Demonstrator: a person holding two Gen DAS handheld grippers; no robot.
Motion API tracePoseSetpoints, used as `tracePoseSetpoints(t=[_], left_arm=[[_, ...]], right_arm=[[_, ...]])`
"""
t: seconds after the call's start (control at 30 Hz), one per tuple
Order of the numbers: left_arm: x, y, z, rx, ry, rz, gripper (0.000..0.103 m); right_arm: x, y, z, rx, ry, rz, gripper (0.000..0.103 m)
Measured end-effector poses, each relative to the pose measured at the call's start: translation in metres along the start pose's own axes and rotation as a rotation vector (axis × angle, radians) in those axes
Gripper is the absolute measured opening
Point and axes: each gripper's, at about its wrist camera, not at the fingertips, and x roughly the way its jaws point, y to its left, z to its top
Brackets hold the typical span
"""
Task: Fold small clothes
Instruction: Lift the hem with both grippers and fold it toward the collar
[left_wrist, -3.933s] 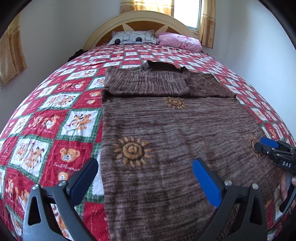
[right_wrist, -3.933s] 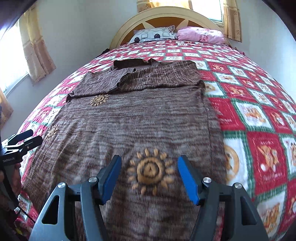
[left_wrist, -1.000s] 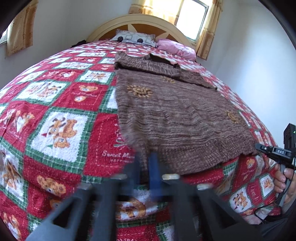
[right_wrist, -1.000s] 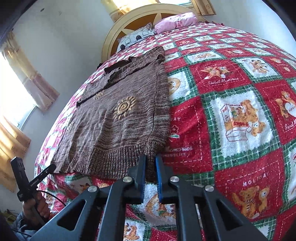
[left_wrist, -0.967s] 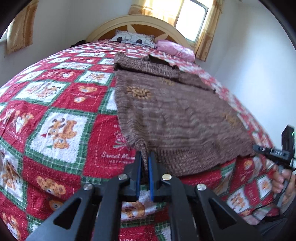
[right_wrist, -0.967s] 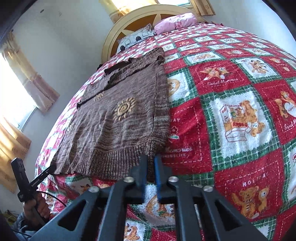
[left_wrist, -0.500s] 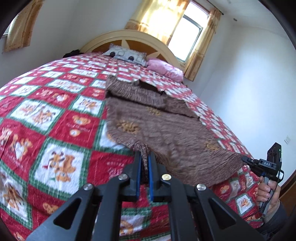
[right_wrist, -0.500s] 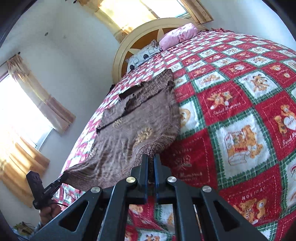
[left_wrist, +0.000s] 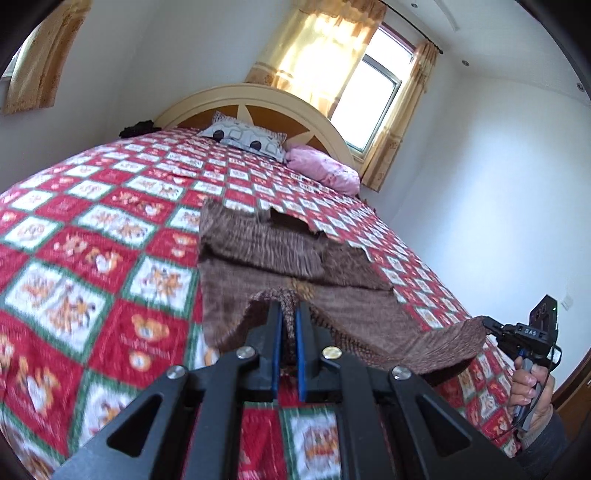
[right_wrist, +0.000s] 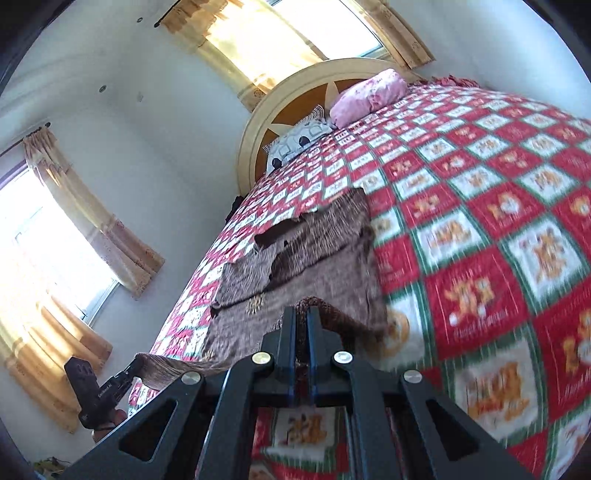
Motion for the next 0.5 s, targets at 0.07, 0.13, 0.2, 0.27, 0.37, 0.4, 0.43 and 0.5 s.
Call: tracePoseSetpoints(t=[0.07,0.13,0.2,0.27,0.37,0.4,0.43,0.5], left_arm=[[0.006,-0.002,0.011,0.015,-0.011,0.002,0.007],[0.012,-0.003,0.020,0.028,-0.023,0.003,0.007],[0.018,-0.003,0.030,0.038,-0.034,0.007,0.007],[0.026,-0.001,0.041,0.036,-0.039,0.010,0.007],[0.041,0.004,0.057,0.038,-0.049,0.019,0.007],[0.044,0.005,0.061,0.036,-0.051,0.020,0.007],[0.047,0.006,0.065,0.032,-0.053,0.018,0.007],[0.056,0.008,0.076,0.036,-0.060,0.024,0.007]], right_arm=[[0.005,0.002,0.010,-0.008,-0.002,0.001,0.004],[0.013,0.005,0.021,-0.008,-0.002,0.005,0.004],[0.020,0.006,0.031,-0.012,-0.002,0.004,0.004],[0.028,0.008,0.041,-0.019,-0.002,-0.001,0.004],[0.044,0.012,0.058,-0.031,-0.001,-0.010,0.004],[0.049,0.014,0.063,-0.033,-0.001,-0.011,0.004],[0.053,0.015,0.067,-0.037,0.000,-0.011,0.004],[0.063,0.018,0.077,-0.047,-0.001,-0.016,0.004]])
